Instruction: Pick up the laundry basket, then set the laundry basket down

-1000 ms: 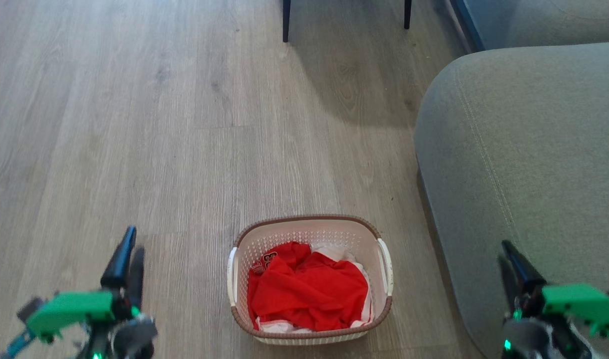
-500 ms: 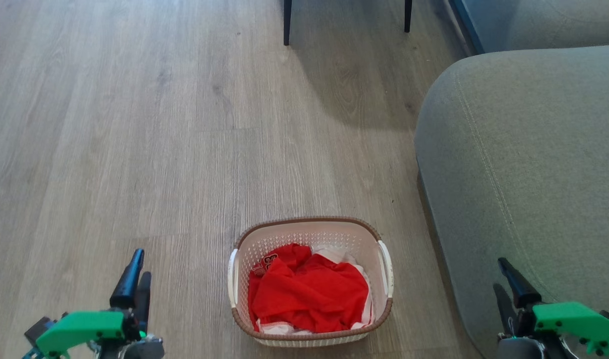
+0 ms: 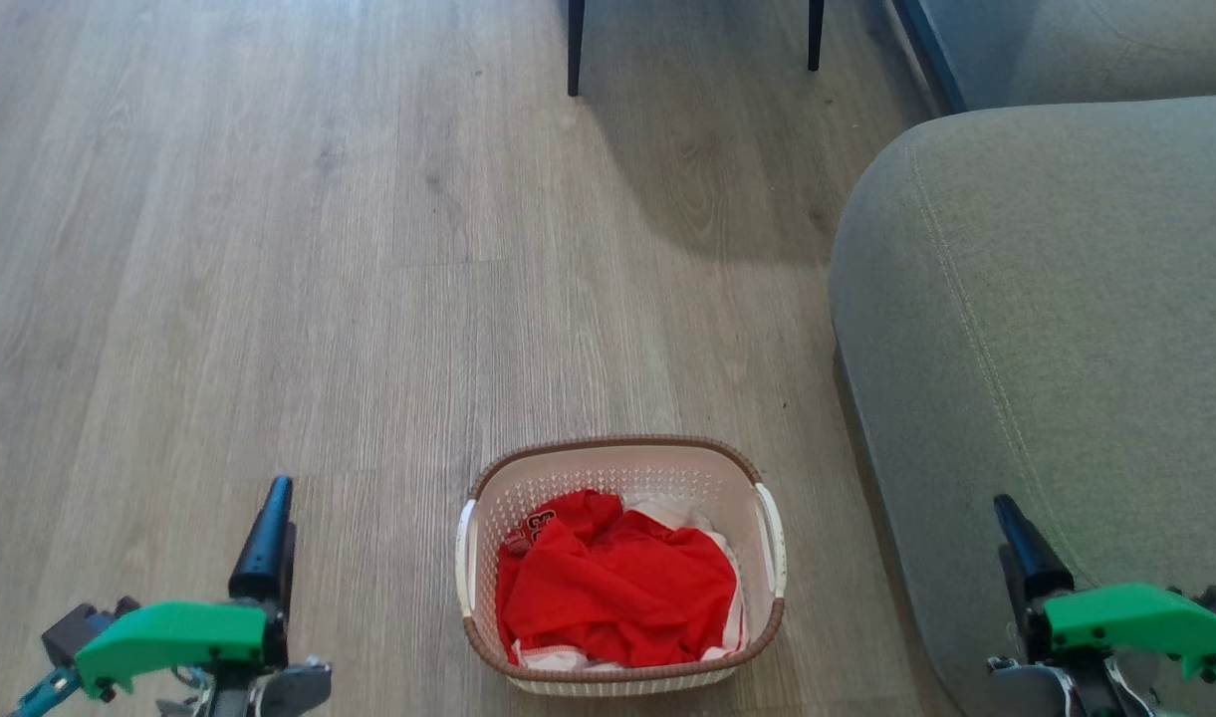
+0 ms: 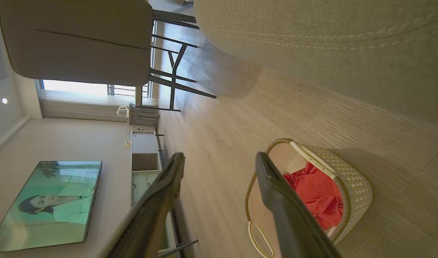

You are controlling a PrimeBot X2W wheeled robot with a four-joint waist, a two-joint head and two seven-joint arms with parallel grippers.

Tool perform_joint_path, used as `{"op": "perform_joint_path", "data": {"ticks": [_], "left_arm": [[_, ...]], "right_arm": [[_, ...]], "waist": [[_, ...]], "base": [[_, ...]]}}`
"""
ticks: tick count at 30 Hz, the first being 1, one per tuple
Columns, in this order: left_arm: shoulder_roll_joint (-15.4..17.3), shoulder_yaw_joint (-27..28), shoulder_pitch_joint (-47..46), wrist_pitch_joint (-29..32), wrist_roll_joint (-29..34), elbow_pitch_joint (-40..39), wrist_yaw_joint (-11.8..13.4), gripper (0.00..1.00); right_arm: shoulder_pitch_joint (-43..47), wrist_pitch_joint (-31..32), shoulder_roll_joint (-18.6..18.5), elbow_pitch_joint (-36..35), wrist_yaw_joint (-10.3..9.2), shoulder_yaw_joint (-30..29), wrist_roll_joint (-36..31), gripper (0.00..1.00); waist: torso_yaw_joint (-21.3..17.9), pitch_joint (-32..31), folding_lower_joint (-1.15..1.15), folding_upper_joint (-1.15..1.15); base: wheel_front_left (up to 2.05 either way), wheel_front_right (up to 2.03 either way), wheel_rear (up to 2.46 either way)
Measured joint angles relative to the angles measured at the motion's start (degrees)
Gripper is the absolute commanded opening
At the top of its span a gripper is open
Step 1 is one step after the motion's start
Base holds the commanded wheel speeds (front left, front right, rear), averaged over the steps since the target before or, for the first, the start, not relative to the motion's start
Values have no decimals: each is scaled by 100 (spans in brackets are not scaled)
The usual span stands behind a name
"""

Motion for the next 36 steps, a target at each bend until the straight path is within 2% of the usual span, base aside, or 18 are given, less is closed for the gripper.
{"op": "perform_joint_path", "data": {"ticks": [9, 21, 36], "left_arm": [[0, -162, 1, -144, 762, -164, 101, 100], [0, -381, 4, -344, 2193, -333, 204, 100], [46, -592, 25, -581, 3604, -432, 403, 100]], "right_arm": [[1, -146, 0, -203, 0, 168, -794, 100], [2, -345, -1, -385, 0, 335, -1758, 100], [4, -575, -4, -420, 0, 559, -2894, 100]], "waist": [[6, -14, 0, 0], [9, -53, 0, 0], [17, -83, 0, 0]], "base": [[0, 0, 0], [0, 0, 0], [0, 0, 0]]}}
